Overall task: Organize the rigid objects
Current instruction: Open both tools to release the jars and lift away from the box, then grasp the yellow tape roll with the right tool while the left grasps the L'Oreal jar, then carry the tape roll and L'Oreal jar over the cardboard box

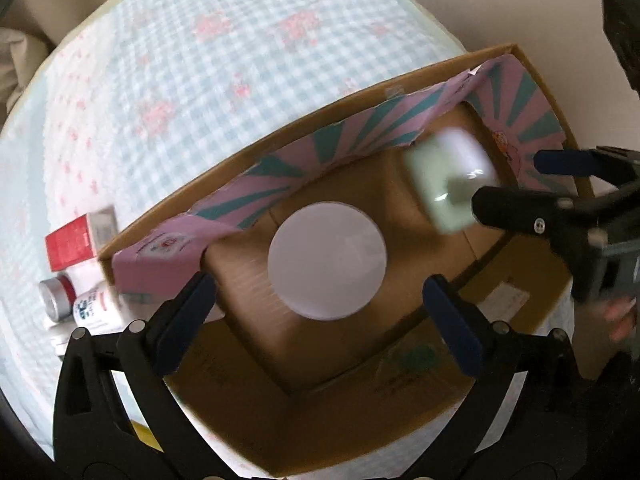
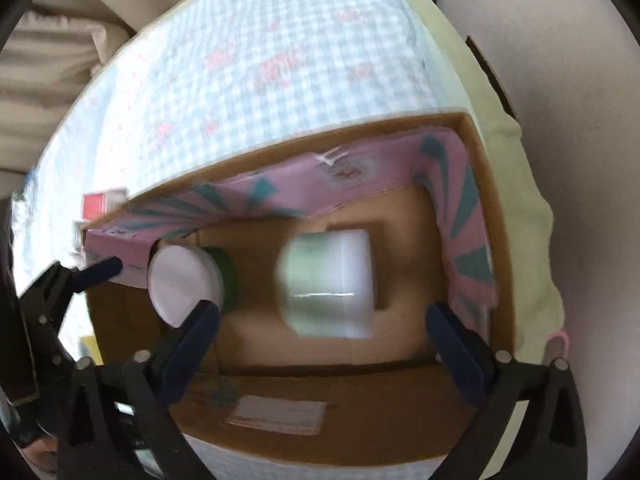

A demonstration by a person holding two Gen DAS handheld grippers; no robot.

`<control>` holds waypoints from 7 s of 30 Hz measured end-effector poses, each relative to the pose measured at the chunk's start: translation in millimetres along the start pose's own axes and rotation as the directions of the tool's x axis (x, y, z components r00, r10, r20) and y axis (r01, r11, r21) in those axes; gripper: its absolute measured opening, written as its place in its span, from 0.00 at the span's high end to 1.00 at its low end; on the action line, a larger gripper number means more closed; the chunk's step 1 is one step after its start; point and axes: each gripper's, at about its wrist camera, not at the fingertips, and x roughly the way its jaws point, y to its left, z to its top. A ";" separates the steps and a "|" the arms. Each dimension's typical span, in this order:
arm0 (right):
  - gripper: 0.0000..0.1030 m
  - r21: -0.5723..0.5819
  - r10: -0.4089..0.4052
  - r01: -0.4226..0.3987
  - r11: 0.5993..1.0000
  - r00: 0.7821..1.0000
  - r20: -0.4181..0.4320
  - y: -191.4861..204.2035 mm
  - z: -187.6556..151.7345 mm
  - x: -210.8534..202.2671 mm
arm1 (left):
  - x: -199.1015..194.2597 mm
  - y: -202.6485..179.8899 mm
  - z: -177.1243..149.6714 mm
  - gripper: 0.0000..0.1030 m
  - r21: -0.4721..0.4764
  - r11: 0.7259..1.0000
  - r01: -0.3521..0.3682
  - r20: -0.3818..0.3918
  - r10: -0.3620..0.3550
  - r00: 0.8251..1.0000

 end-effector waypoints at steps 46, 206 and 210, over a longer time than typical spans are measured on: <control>0.00 -0.007 -0.109 0.117 0.993 0.948 0.300 181.3 -146.9 -185.1 | -271.2 135.7 -210.8 0.00 -0.098 0.995 0.027 0.371 0.011 0.929; 0.07 0.220 0.089 -0.131 0.967 0.978 0.191 13.8 -67.5 -85.6 | -83.3 2.4 -46.3 0.48 -0.180 0.971 0.158 0.102 -0.141 0.985; 0.07 0.270 0.132 -0.171 0.947 0.979 0.157 -1.7 -60.6 -54.7 | -51.9 -17.9 -38.1 0.48 -0.118 0.986 0.118 0.056 -0.112 0.992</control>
